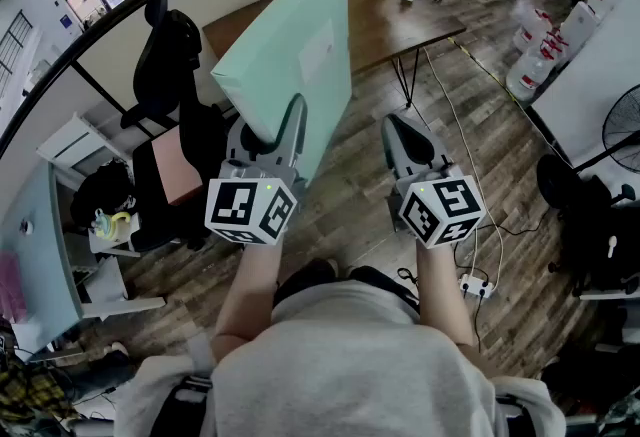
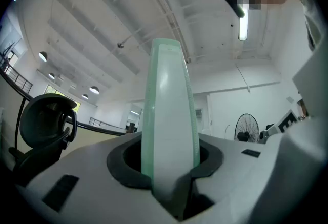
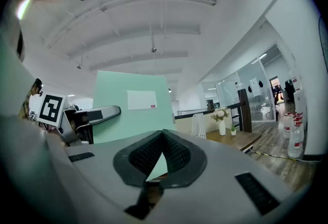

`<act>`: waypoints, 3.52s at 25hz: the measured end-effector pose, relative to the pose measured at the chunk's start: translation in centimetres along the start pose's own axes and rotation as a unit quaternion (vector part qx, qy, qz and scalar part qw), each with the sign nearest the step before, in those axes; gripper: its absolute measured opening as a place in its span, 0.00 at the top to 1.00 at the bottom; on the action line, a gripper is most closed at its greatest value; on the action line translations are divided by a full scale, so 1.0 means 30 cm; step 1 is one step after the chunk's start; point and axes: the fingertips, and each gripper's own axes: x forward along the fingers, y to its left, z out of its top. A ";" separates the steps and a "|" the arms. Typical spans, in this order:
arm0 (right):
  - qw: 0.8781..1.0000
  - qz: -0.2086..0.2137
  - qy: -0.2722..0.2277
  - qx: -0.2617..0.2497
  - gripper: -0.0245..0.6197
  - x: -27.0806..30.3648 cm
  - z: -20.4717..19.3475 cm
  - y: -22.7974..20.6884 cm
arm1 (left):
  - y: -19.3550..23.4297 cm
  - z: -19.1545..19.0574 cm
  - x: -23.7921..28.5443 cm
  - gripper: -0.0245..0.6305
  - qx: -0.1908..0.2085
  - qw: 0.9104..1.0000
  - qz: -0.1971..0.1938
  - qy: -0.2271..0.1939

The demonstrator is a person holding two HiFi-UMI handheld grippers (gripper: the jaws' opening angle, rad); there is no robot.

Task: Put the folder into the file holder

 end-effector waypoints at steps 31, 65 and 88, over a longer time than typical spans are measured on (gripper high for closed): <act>0.999 0.000 0.022 0.045 0.95 0.135 -0.089 0.011 | 0.145 -0.041 0.028 0.70 -0.036 0.999 -0.003 -0.017; 0.993 0.091 -0.014 0.080 0.95 0.843 0.002 -0.572 | 0.442 -0.111 0.846 0.70 0.013 0.996 0.078 -0.045; 0.993 0.065 -0.012 0.101 0.95 1.065 -0.003 -0.851 | 0.604 -0.240 1.183 0.70 -0.001 0.995 0.093 -0.018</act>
